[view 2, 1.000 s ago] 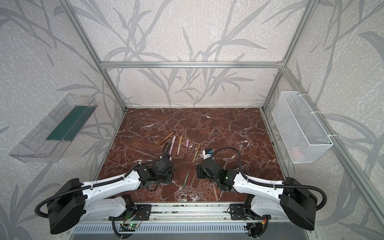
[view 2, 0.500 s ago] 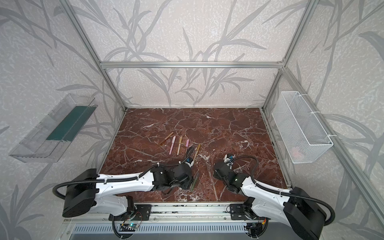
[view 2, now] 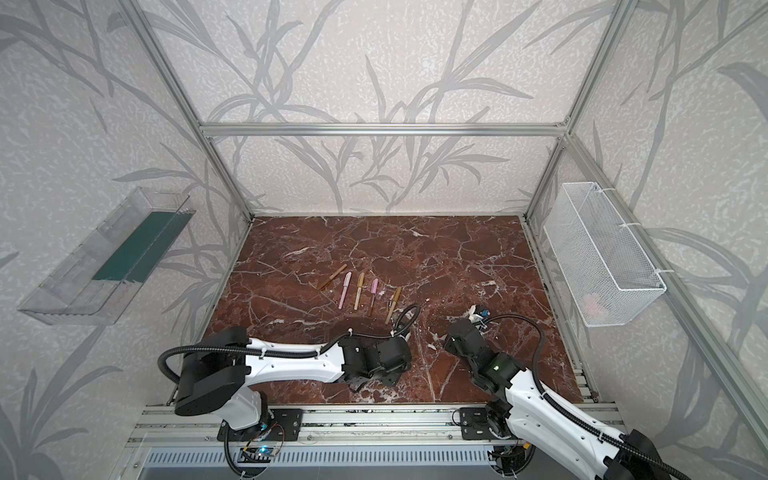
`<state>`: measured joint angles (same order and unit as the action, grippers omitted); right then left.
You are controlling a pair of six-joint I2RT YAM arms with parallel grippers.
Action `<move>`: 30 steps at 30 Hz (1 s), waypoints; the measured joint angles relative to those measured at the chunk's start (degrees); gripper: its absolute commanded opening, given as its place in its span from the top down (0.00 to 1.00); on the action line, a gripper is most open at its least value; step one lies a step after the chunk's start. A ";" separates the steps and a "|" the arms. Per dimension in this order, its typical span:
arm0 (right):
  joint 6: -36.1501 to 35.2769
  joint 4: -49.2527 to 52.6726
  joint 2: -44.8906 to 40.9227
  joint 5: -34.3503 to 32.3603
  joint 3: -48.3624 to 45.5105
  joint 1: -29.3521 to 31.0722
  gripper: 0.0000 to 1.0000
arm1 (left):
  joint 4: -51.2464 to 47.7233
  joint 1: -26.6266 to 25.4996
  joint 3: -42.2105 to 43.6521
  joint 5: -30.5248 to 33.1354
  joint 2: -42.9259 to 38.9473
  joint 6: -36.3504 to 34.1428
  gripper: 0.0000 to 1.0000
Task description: Insert the pens into the pen caps
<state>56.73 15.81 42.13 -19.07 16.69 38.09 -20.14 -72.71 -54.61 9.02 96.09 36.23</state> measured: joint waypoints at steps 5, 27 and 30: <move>-0.76 0.17 0.02 0.61 0.00 0.00 1.00 | -2.19 -0.11 -0.72 1.40 3.21 0.20 0.54; -4.09 -4.87 -3.39 7.41 -1.44 0.00 1.00 | -5.22 0.59 -2.14 4.39 2.29 1.27 1.00; -4.55 -7.52 -4.61 9.22 -1.44 0.00 1.00 | -4.70 2.19 0.24 4.13 -3.85 1.14 1.00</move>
<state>52.18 8.29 37.52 -9.85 15.25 38.09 -24.84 -70.52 -54.37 13.15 92.25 37.36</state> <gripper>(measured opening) 0.131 0.073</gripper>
